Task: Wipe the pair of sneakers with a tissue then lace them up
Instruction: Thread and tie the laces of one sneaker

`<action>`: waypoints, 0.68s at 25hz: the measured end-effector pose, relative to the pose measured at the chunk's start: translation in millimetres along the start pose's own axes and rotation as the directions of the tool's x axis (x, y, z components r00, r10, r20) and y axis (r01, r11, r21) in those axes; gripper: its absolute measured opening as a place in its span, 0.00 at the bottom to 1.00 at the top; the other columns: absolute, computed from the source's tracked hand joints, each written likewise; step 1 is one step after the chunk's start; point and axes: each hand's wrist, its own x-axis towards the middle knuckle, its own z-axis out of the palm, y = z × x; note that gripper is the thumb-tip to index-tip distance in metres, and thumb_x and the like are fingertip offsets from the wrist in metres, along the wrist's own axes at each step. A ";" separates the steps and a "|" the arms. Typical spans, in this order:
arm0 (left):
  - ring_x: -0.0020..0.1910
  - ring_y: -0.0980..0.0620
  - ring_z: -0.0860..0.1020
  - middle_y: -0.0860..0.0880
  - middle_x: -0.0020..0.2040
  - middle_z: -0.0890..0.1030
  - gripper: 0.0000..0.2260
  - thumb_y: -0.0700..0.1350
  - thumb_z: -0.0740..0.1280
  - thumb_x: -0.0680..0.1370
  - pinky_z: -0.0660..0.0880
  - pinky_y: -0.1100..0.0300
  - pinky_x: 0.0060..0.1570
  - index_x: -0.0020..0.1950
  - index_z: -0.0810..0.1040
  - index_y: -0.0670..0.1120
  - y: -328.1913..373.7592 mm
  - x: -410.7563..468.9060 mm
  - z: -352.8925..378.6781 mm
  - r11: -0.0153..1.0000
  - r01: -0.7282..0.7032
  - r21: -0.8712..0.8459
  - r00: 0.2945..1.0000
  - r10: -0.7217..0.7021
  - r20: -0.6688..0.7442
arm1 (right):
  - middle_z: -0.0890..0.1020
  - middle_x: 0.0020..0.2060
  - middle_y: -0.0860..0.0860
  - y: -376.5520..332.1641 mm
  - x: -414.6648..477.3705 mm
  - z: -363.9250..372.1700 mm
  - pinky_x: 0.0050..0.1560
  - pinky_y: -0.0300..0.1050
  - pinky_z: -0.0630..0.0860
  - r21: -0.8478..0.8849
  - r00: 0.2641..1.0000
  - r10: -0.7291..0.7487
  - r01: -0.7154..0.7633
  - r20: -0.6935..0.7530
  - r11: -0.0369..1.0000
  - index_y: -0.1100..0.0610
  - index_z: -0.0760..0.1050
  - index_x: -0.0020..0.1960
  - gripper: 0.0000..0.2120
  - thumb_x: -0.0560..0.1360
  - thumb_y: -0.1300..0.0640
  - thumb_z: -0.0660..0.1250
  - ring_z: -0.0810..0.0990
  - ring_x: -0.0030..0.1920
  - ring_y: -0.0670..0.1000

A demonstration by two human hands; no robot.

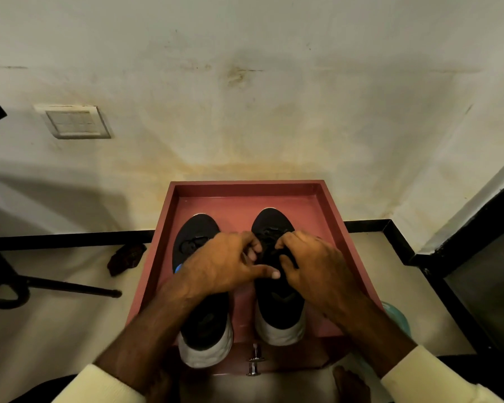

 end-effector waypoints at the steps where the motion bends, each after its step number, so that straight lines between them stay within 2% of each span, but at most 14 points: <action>1: 0.43 0.57 0.82 0.56 0.46 0.82 0.21 0.66 0.77 0.69 0.82 0.56 0.46 0.51 0.77 0.55 1.3 2.8 9.4 0.998 0.013 0.061 1.000 -0.012 -0.020 | 0.82 0.49 0.45 -0.7 -0.1 0.2 0.46 0.46 0.81 -0.009 1.000 -0.005 0.005 -0.006 1.000 0.48 0.77 0.56 0.07 0.78 0.54 0.69 0.82 0.47 0.49; 4: 0.46 0.49 0.81 0.52 0.48 0.80 0.16 0.52 0.78 0.72 0.81 0.48 0.50 0.50 0.72 0.50 -1.2 11.1 23.7 0.992 0.015 0.124 0.999 -0.009 -0.043 | 0.83 0.45 0.45 -1.3 0.6 0.0 0.42 0.42 0.79 -0.020 1.000 -0.015 0.015 0.006 1.000 0.48 0.76 0.58 0.07 0.80 0.53 0.67 0.82 0.44 0.49; 7: 0.49 0.47 0.79 0.50 0.51 0.78 0.16 0.45 0.76 0.73 0.78 0.47 0.53 0.49 0.69 0.52 -4.6 15.4 24.2 0.986 -0.027 0.164 0.999 0.031 -0.022 | 0.82 0.44 0.45 1.2 4.7 -1.1 0.39 0.36 0.71 0.022 0.999 0.033 -0.033 0.017 0.999 0.48 0.74 0.58 0.07 0.81 0.54 0.66 0.82 0.42 0.47; 9: 0.52 0.46 0.79 0.49 0.53 0.78 0.14 0.44 0.75 0.74 0.77 0.47 0.55 0.53 0.71 0.49 -3.1 16.7 24.4 0.981 -0.040 0.188 0.999 0.045 -0.021 | 0.82 0.44 0.45 2.1 7.4 -2.4 0.39 0.36 0.71 0.058 0.997 0.072 -0.073 0.014 0.996 0.49 0.73 0.58 0.07 0.81 0.54 0.66 0.82 0.42 0.48; 12: 0.56 0.46 0.78 0.48 0.57 0.77 0.16 0.44 0.74 0.77 0.77 0.48 0.58 0.62 0.73 0.46 1.3 15.9 26.2 0.977 -0.051 0.205 0.998 0.058 -0.029 | 0.83 0.46 0.45 2.9 7.9 -3.3 0.40 0.36 0.72 0.039 0.998 0.055 -0.055 0.000 0.998 0.49 0.75 0.58 0.07 0.81 0.55 0.67 0.82 0.45 0.48; 15: 0.55 0.47 0.78 0.47 0.57 0.78 0.16 0.46 0.75 0.77 0.76 0.50 0.57 0.61 0.73 0.45 4.3 16.2 27.9 0.983 -0.069 0.172 0.996 0.078 -0.044 | 0.83 0.48 0.45 6.6 7.8 -7.4 0.44 0.41 0.79 0.031 0.999 0.038 -0.038 0.006 0.999 0.47 0.76 0.59 0.08 0.80 0.54 0.68 0.83 0.47 0.48; 17: 0.51 0.48 0.77 0.47 0.54 0.77 0.17 0.48 0.76 0.77 0.75 0.54 0.51 0.58 0.73 0.43 7.0 19.9 34.1 0.988 -0.079 0.131 0.995 0.086 -0.050 | 0.84 0.49 0.45 12.2 9.1 -10.0 0.47 0.45 0.82 0.043 0.999 0.041 -0.042 0.015 0.998 0.47 0.77 0.58 0.09 0.80 0.55 0.69 0.83 0.49 0.49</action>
